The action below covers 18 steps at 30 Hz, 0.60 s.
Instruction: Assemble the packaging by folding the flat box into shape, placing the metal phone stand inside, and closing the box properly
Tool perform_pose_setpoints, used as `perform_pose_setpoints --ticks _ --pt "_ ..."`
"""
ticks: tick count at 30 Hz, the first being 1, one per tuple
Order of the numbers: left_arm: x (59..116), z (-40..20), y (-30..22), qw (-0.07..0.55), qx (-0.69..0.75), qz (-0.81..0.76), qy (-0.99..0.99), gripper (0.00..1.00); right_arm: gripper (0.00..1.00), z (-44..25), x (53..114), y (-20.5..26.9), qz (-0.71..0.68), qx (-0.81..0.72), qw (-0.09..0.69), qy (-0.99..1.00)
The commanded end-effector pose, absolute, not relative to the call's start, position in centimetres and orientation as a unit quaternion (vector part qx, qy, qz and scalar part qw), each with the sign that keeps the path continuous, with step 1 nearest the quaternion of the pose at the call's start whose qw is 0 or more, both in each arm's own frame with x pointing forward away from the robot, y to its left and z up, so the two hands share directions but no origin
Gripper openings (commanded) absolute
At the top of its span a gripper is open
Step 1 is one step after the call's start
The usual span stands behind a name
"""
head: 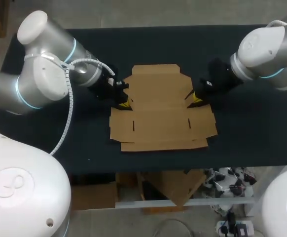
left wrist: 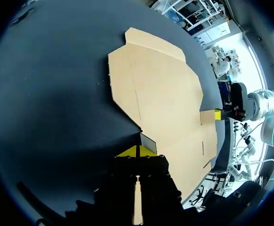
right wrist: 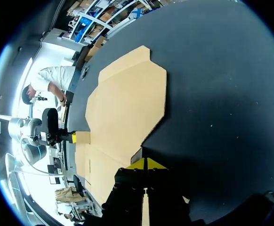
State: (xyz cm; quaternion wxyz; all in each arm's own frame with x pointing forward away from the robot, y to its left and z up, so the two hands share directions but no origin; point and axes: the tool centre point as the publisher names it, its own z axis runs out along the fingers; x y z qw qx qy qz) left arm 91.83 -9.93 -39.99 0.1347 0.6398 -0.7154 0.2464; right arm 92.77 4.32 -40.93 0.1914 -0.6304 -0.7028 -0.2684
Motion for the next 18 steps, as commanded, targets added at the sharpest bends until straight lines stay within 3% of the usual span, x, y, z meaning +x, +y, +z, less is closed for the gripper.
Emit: perform_pose_setpoints --ticks 1,18 --pt "91.7 -39.7 -10.4 0.125 0.644 0.236 -0.717 0.0 0.0 -40.8 92.6 4.6 -0.265 -0.633 0.185 -0.703" --pt "91.6 -39.6 -11.6 0.124 0.636 0.231 -0.726 0.0 0.0 -40.9 92.3 5.0 -0.259 -0.635 0.182 -0.705"
